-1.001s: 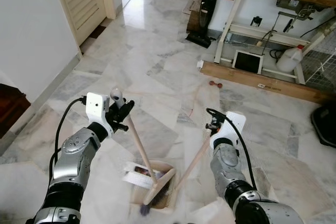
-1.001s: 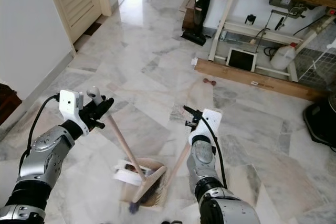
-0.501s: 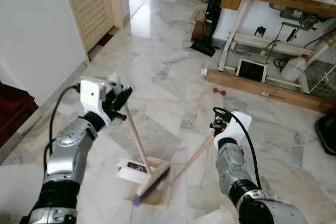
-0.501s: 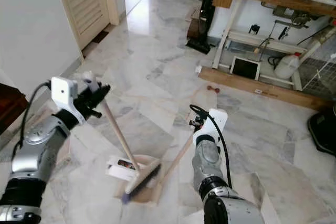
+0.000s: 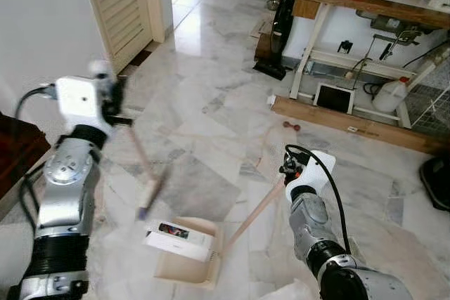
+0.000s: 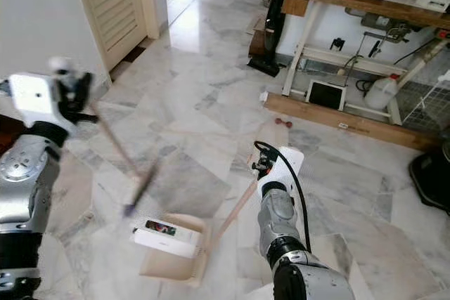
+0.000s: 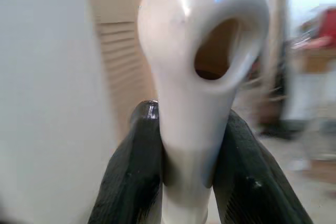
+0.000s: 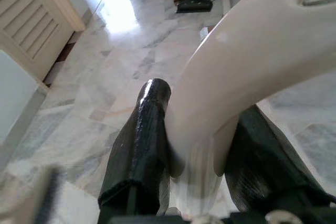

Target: Sweep floor

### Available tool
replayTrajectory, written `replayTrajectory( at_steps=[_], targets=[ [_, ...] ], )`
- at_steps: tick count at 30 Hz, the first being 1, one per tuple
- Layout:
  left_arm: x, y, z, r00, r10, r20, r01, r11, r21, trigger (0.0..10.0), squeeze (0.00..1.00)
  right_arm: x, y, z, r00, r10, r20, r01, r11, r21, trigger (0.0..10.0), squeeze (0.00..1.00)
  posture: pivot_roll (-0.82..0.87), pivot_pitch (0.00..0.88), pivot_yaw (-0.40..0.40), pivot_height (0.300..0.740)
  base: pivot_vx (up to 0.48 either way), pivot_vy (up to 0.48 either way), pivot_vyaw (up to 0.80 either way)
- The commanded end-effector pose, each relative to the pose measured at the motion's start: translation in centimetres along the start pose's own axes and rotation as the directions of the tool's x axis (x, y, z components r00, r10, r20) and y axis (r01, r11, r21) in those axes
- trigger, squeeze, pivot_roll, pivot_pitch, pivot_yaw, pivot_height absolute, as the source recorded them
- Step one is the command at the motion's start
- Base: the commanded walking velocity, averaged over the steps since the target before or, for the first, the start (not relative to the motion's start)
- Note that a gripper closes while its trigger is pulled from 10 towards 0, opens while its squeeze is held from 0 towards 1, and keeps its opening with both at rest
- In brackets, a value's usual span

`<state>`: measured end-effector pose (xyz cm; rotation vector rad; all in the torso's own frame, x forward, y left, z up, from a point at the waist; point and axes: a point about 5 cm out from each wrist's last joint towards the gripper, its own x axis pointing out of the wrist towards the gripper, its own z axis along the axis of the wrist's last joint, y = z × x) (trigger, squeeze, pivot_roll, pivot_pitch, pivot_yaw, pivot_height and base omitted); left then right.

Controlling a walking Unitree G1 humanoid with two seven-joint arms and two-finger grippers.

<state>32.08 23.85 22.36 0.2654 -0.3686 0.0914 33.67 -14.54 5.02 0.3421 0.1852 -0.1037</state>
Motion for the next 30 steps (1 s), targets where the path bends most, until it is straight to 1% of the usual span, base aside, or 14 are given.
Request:
replayTrajectory(
  at_steps=[1, 3, 4, 10, 12, 14, 18, 19, 20, 21, 24, 26, 28, 30],
  targets=[
    [0.0, 0.3, 0.2, 1.000, 0.016, 0.016, -0.017, 0.998, 0.065, 10.0, 0.00, 0.1, -0.5, 0.4, 1.000, -0.012, 0.014, 0.012, 0.999, 0.037, 10.0, 0.00, 0.17, 0.000, -0.076, 0.740, 0.000, 0.000, 0.00],
    [-0.3, -0.3, -0.9, 0.999, -0.026, -0.040, 0.033, 0.985, 0.169, 10.0, 0.00, 0.1, -0.6, 0.2, 1.000, 0.006, -0.001, -0.006, 0.998, 0.066, 10.0, 0.00, 0.17, 0.000, -0.076, 0.740, 0.000, 0.000, 0.00],
    [-0.3, -0.3, -0.9, 0.999, -0.026, -0.040, 0.033, 0.985, 0.169, 10.0, 0.00, 0.1, -0.6, 0.2, 1.000, 0.006, -0.001, -0.006, 0.998, 0.066, 10.0, 0.00, 0.17, 0.000, -0.076, 0.740, 0.000, 0.000, 0.00],
    [-0.9, -0.9, -4.4, 0.962, -0.032, -0.270, 0.085, 0.979, 0.185, 10.0, 0.00, 0.0, -0.8, 0.3, 1.000, -0.002, 0.005, 0.002, 0.998, 0.068, 10.0, 0.00, 0.17, 0.000, -0.067, 0.740, 0.000, 0.000, 0.00],
    [-1.5, -0.5, -6.0, 0.926, 0.007, -0.378, 0.060, 0.984, 0.165, 10.0, 0.00, 0.0, -0.7, 0.2, 1.000, 0.000, 0.004, 0.000, 0.997, 0.075, 10.0, 0.00, 0.17, 0.000, -0.065, 0.740, 0.000, 0.000, 0.00],
    [-1.7, -0.2, -6.5, 0.912, 0.030, -0.408, 0.049, 0.982, 0.183, 10.0, 0.00, 0.0, -0.7, 0.2, 1.000, 0.001, 0.004, -0.001, 0.997, 0.077, 10.0, 0.00, 0.17, 0.000, -0.063, 0.740, 0.000, 0.000, 0.00],
    [-3.0, 0.6, -8.7, 0.829, 0.083, -0.553, 0.059, 0.970, 0.234, 10.0, 0.00, 0.0, -0.6, 0.1, 1.000, 0.003, 0.000, -0.003, 0.996, 0.085, 10.0, 0.00, 0.17, 0.000, -0.060, 0.740, 0.000, 0.000, 0.00],
    [-3.6, 1.0, -9.5, 0.789, 0.112, -0.604, 0.058, 0.965, 0.256, 10.0, 0.00, 0.0, -0.6, 0.1, 1.000, 0.004, -0.001, -0.004, 0.996, 0.087, 10.0, 0.00, 0.17, 0.000, -0.060, 0.740, 0.000, 0.000, 0.00],
    [-3.6, 1.0, -9.5, 0.789, 0.112, -0.604, 0.058, 0.965, 0.256, 10.0, 0.00, 0.0, -0.6, 0.1, 1.000, 0.004, -0.001, -0.004, 0.996, 0.087, 10.0, 0.00, 0.17, 0.000, -0.060, 0.740, 0.000, 0.000, 0.00],
    [-4.4, 1.5, -10.1, 0.747, 0.149, -0.648, 0.043, 0.962, 0.271, 10.0, 0.00, 0.0, -0.6, 0.1, 1.000, 0.006, -0.001, -0.006, 0.996, 0.087, 10.0, 0.00, 0.17, 0.000, -0.057, 0.740, 0.000, 0.000, 0.00],
    [-5.9, 2.1, -11.2, 0.691, 0.187, -0.698, 0.068, 0.945, 0.321, 10.0, 0.00, 0.0, -0.6, 0.0, 1.000, 0.005, -0.003, -0.005, 0.996, 0.091, 10.0, 0.00, 0.18, 0.000, -0.056, 0.740, 0.000, 0.000, 0.00],
    [-6.9, 2.0, -12.0, 0.655, 0.179, -0.734, 0.072, 0.953, 0.295, 10.0, 0.00, -0.1, -0.6, 0.0, 1.000, 0.006, -0.004, -0.005, 0.996, 0.092, 10.0, 0.00, 0.18, 0.000, -0.056, 0.740, 0.000, 0.000, 0.00],
    [-8.7, 1.3, -13.3, 0.590, 0.147, -0.794, 0.070, 0.970, 0.232, 10.0, 0.00, -0.1, -0.6, -0.1, 1.000, 0.006, -0.005, -0.006, 0.996, 0.093, 10.0, 0.00, 0.18, 0.000, -0.053, 0.740, 0.000, 0.000, 0.00],
    [-9.9, 0.8, -14.2, 0.548, 0.121, -0.828, 0.053, 0.982, 0.179, 10.0, 0.00, -0.1, -0.6, -0.1, 1.000, 0.007, -0.005, -0.006, 0.996, 0.094, 10.0, 0.00, 0.18, 0.000, -0.053, 0.740, 0.000, 0.000, 0.00]
  ],
)
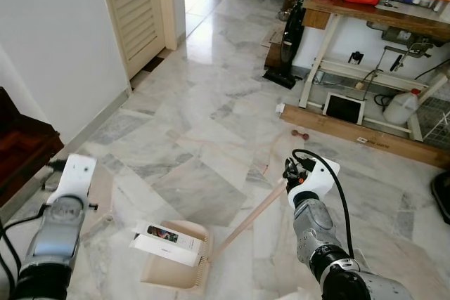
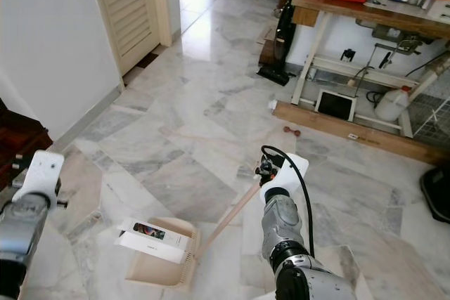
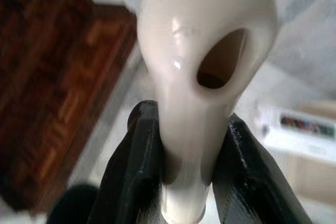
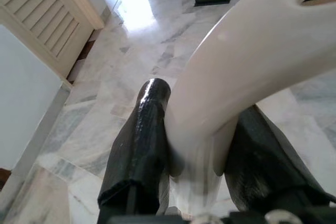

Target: Sweep floor

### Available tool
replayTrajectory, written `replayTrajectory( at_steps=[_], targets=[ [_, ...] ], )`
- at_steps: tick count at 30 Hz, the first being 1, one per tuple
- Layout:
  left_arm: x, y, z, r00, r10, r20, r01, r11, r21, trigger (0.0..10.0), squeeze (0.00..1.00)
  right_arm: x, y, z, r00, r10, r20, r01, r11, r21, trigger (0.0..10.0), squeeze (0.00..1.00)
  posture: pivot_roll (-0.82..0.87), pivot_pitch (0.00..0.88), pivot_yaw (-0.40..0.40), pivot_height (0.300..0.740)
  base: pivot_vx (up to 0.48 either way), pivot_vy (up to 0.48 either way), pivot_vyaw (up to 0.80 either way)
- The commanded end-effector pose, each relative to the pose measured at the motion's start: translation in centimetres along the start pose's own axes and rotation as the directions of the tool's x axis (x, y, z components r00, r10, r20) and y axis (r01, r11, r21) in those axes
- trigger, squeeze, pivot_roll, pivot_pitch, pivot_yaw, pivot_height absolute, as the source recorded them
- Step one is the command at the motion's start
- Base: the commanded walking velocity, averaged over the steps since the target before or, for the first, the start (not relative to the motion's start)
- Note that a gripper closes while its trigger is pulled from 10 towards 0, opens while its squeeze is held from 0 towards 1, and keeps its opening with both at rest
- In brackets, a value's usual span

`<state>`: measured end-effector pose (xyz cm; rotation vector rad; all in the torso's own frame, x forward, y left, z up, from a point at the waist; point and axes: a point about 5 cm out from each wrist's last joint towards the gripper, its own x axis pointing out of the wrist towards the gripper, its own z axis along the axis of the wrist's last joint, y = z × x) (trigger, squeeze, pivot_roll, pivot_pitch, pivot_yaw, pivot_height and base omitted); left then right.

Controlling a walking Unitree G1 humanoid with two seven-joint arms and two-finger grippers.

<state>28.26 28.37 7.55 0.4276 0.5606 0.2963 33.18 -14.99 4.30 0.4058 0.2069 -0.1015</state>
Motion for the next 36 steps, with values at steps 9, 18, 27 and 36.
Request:
replayTrajectory(
  at_steps=[9, 18, 27, 36],
  targets=[
    [-0.6, -5.1, -7.4, 0.967, -0.157, -0.202, 0.112, 0.969, -0.218, 10.0, 0.00, 0.3, 0.1, 0.7, 1.000, 0.006, 0.022, -0.007, 1.000, 0.030, 10.0, 0.00, 0.17, 0.000, -0.063, 0.740, 0.000, 0.000, 0.00],
    [-1.4, -6.9, -10.6, 0.945, -0.218, -0.246, 0.147, 0.950, -0.274, 10.0, 0.00, 0.4, 0.0, 0.9, 1.000, 0.012, 0.024, -0.013, 0.999, 0.030, 10.0, 0.00, 0.17, 0.000, -0.069, 0.740, 0.000, 0.000, 0.00],
    [-1.8, -8.0, -11.2, 0.958, -0.266, -0.107, 0.204, 0.894, -0.398, 10.0, 0.00, 0.6, 0.5, 1.2, 0.998, 0.063, 0.021, -0.063, 0.998, 0.016, 10.0, 0.00, 0.16, 0.000, -0.074, 0.740, 0.000, 0.000, 0.00],
    [-2.2, -8.7, -11.6, 0.956, -0.290, -0.048, 0.233, 0.848, -0.476, 10.0, 0.00, 0.5, 0.2, 1.2, 0.997, 0.073, 0.015, -0.073, 0.997, -0.009, 10.0, 0.00, 0.15, 0.000, -0.080, 0.740, 0.000, 0.000, 0.00]
  ],
)
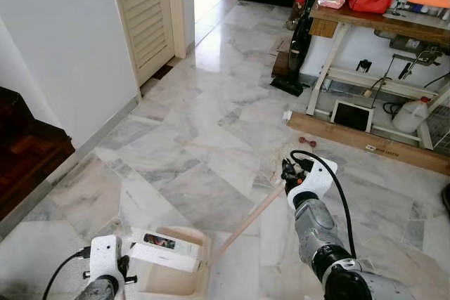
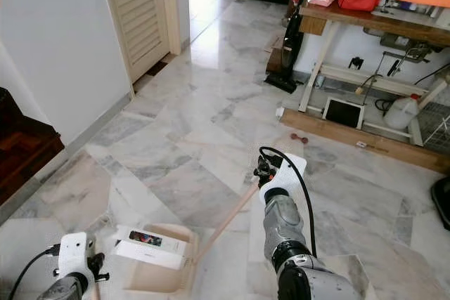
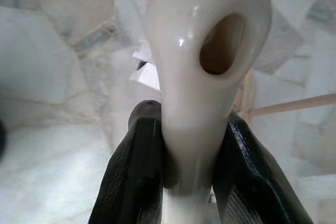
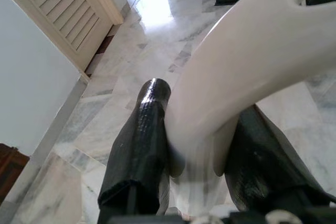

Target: Sweep floor

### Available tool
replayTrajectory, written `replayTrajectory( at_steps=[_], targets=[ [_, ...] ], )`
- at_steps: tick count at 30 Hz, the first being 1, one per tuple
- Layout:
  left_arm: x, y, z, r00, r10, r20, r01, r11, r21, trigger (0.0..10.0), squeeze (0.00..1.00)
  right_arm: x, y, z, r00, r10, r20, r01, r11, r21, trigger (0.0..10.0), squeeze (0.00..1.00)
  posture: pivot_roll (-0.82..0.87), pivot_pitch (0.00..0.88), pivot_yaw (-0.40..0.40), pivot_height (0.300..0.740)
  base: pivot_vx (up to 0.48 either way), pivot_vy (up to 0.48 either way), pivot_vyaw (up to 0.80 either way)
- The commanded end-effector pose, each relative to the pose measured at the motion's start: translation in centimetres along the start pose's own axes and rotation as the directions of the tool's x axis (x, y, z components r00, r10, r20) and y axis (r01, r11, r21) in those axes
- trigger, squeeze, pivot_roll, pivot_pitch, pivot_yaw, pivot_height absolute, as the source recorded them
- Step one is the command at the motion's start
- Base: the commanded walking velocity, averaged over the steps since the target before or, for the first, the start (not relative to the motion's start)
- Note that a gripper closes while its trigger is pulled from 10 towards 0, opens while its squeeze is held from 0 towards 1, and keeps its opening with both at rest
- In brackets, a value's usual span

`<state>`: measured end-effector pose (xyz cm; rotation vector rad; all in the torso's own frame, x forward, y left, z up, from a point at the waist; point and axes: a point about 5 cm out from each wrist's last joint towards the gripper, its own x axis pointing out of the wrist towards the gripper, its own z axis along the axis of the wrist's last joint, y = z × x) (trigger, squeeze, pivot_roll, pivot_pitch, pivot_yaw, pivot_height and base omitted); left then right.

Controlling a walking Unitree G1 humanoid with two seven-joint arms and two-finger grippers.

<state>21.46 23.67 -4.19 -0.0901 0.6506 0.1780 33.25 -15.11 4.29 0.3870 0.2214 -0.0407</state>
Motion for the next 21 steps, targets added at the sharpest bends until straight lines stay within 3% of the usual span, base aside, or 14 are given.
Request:
replayTrajectory(
  at_steps=[1, 11, 13, 21],
  targets=[
    [-0.1, -0.1, -0.4, 1.000, -0.011, 0.012, 0.011, 0.999, -0.048, 10.0, 0.00, 0.5, 0.3, 1.2, 0.999, 0.018, 0.041, -0.019, 1.000, 0.015, 10.0, 0.00, 0.15, 0.000, -0.080, 0.740, 0.000, 0.000, 0.00],
    [-0.5, 0.3, -2.5, 0.996, -0.041, -0.077, 0.029, 0.988, -0.154, 10.0, 0.00, 0.4, 0.2, 1.0, 0.999, 0.020, 0.027, -0.021, 0.999, 0.033, 10.0, 0.00, 0.15, 0.000, -0.083, 0.740, 0.000, 0.000, 0.00],
    [-0.6, 0.6, -3.1, 0.991, -0.040, -0.129, 0.014, 0.981, -0.193, 10.0, 0.00, 0.4, 0.2, 1.0, 1.000, 0.018, 0.024, -0.019, 0.999, 0.033, 10.0, 0.00, 0.15, 0.000, -0.083, 0.740, 0.000, 0.000, 0.00],
    [-1.0, 1.4, -4.6, 0.967, -0.041, -0.250, -0.002, 0.985, -0.172, 10.0, 0.00, 0.3, 0.0, 0.7, 1.000, 0.010, 0.007, -0.011, 0.999, 0.038, 10.0, 0.00, 0.15, 0.000, -0.077, 0.740, 0.000, 0.000, 0.00]
  ],
)
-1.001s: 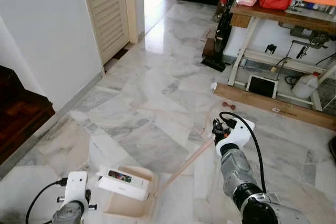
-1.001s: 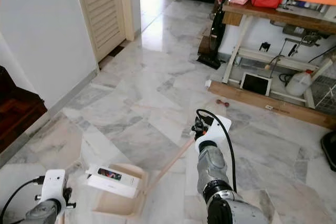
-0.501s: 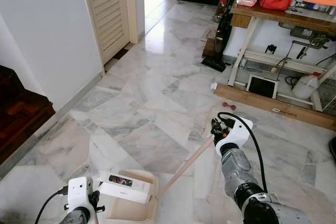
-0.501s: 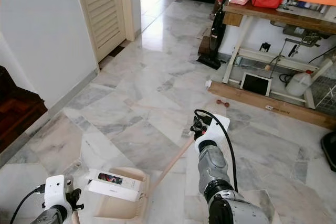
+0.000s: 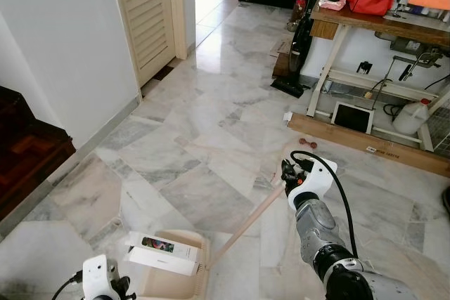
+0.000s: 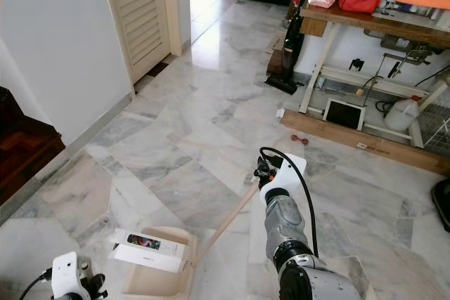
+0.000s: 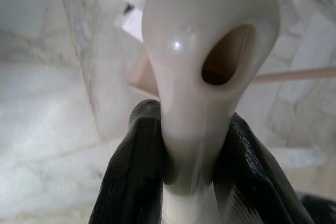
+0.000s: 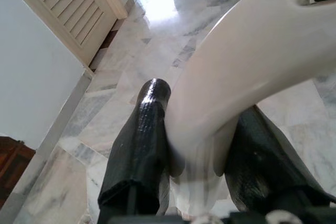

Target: Sweep floor

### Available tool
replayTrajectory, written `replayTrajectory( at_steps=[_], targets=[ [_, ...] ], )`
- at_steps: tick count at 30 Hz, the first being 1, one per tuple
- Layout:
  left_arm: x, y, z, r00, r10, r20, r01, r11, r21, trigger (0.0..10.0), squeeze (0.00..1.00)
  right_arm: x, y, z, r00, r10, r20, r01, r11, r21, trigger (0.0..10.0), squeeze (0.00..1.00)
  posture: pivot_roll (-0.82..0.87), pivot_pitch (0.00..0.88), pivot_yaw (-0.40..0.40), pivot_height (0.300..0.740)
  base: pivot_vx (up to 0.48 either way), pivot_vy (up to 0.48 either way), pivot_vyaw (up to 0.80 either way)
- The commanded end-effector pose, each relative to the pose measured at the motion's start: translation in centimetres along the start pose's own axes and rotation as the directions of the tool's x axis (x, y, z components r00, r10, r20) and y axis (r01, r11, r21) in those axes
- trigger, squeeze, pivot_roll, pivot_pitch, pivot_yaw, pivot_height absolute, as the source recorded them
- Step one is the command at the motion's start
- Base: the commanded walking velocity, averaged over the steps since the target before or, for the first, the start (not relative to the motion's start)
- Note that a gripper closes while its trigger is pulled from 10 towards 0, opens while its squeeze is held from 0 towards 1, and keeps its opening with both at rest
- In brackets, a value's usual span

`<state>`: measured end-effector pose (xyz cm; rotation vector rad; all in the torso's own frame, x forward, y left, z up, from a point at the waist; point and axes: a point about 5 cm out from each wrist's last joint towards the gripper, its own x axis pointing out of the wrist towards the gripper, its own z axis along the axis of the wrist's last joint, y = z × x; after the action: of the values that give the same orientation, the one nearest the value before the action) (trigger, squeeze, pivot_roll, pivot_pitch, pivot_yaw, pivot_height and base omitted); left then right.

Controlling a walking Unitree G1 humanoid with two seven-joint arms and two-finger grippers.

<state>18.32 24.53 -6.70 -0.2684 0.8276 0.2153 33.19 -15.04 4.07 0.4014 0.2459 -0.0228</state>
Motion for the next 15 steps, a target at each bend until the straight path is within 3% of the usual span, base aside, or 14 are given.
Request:
replayTrajectory(
  at_steps=[1, 9, 15],
  targets=[
    [-0.1, 0.1, -0.9, 0.998, -0.011, -0.068, 0.010, 1.000, -0.006, 10.0, 0.00, 0.3, 0.0, 0.9, 0.999, -0.004, 0.034, 0.003, 1.000, 0.026, 10.0, 0.00, 0.15, 0.000, -0.077, 0.740, 0.000, 0.000, 0.00],
    [-0.2, 0.2, -2.2, 0.974, -0.044, -0.224, 0.067, 0.993, 0.095, 10.0, 0.00, 0.2, 0.0, 0.5, 1.000, -0.011, 0.015, 0.010, 0.999, 0.031, 10.0, 0.00, 0.15, 0.000, -0.078, 0.740, 0.000, 0.000, 0.00],
    [-0.4, 0.3, -2.9, 0.961, -0.020, -0.275, 0.065, 0.986, 0.154, 10.0, 0.00, 0.2, 0.0, 0.4, 1.000, -0.011, 0.008, 0.010, 0.999, 0.030, 10.0, 0.00, 0.15, 0.000, -0.078, 0.740, 0.000, 0.000, 0.00]
  ],
)
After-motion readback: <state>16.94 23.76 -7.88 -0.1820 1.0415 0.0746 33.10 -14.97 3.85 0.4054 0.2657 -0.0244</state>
